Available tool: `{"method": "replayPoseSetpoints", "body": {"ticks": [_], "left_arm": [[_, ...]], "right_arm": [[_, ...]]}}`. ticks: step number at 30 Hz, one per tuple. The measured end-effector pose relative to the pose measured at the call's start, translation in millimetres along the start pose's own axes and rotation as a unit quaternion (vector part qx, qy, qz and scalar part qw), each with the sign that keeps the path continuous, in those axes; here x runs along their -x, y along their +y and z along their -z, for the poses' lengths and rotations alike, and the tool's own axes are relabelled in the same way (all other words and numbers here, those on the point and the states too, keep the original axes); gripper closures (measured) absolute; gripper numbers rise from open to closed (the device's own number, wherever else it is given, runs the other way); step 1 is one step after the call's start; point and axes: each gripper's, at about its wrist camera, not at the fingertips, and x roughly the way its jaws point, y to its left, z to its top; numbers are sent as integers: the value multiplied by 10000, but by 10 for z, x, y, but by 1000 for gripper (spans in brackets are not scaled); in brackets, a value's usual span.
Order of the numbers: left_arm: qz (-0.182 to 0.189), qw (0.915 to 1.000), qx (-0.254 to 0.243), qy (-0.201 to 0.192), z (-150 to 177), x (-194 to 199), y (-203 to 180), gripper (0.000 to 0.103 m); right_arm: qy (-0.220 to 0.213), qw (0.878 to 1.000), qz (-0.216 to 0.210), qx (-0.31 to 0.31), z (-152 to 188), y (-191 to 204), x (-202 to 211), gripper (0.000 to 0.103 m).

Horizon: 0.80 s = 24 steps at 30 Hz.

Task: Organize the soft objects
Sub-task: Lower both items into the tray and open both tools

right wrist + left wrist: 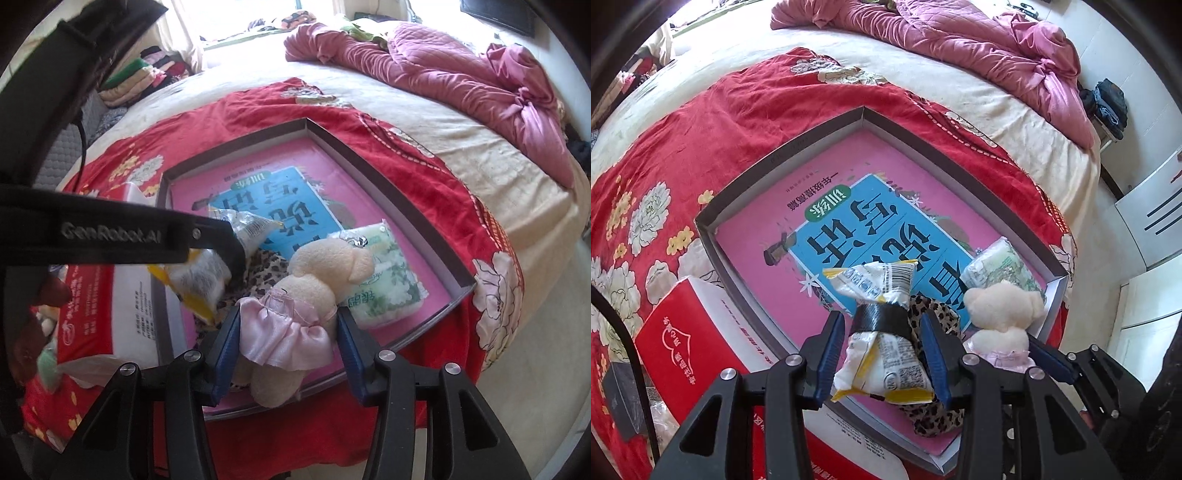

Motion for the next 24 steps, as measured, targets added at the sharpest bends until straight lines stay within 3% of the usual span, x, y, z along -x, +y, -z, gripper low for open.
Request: {"method": "replayPoseSetpoints", "body": {"ticks": [13,16,24], "left_arm": [[100,9997,146,-162,132,226,105,51],[73,9996,134,-217,156,270,89,45],[65,9995,109,-299,245,382,67,42]], "right_arm": [[-63,9999,105,6,36,64,-91,45],[-50,10000,72,28,37,71,-49,44],[-97,9998,177,50,43,57,36,35]]}}
